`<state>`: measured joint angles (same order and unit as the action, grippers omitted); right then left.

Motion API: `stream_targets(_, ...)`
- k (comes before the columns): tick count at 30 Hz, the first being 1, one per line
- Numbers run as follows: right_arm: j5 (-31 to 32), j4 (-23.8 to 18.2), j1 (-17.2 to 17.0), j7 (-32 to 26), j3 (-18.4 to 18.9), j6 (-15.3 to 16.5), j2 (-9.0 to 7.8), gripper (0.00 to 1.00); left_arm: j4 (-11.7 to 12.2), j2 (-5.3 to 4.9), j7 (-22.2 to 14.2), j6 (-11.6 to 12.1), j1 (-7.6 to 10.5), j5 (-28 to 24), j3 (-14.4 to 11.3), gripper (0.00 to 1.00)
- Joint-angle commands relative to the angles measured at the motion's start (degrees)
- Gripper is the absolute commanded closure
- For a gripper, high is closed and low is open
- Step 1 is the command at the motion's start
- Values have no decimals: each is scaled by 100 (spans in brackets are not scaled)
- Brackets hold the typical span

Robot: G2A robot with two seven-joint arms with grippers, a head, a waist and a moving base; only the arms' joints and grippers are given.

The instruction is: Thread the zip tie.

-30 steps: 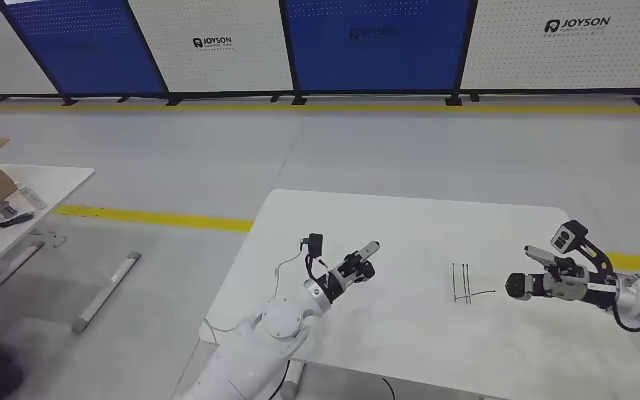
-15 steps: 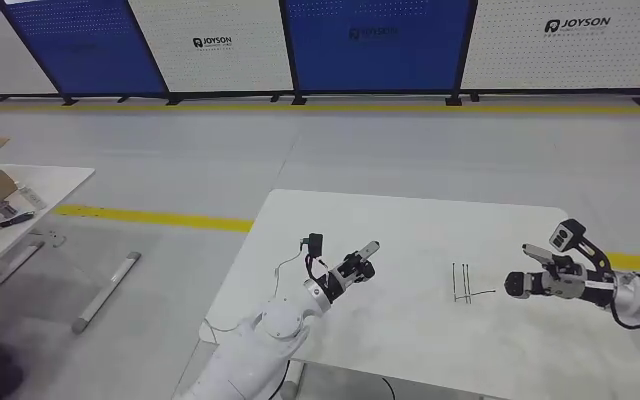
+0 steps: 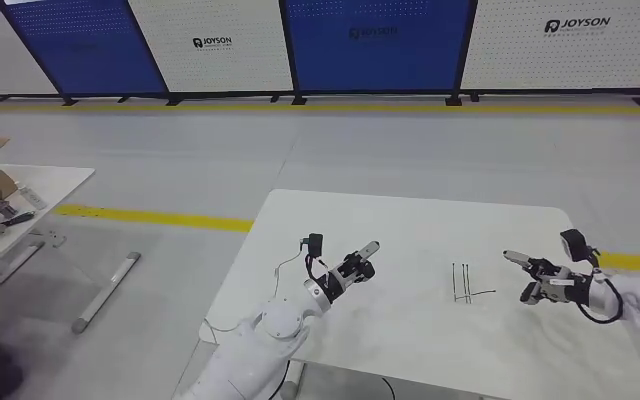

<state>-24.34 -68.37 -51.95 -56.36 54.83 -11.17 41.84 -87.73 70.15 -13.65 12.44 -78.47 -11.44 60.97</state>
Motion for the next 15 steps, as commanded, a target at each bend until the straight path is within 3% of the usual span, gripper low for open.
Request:
stream_targets(1, -7, 0, -5, 50, 5, 7, -1, 0, 0, 0, 0, 0, 0, 0, 0, 0)
stream_targets(11, -7, 0, -5, 50, 5, 7, -1, 0, 0, 0, 0, 0, 0, 0, 0, 0)
stream_targets(15, 227, -7, -102, 131, -30, 463, 13, 0, 0, 0, 0, 0, 0, 0, 0, 0)
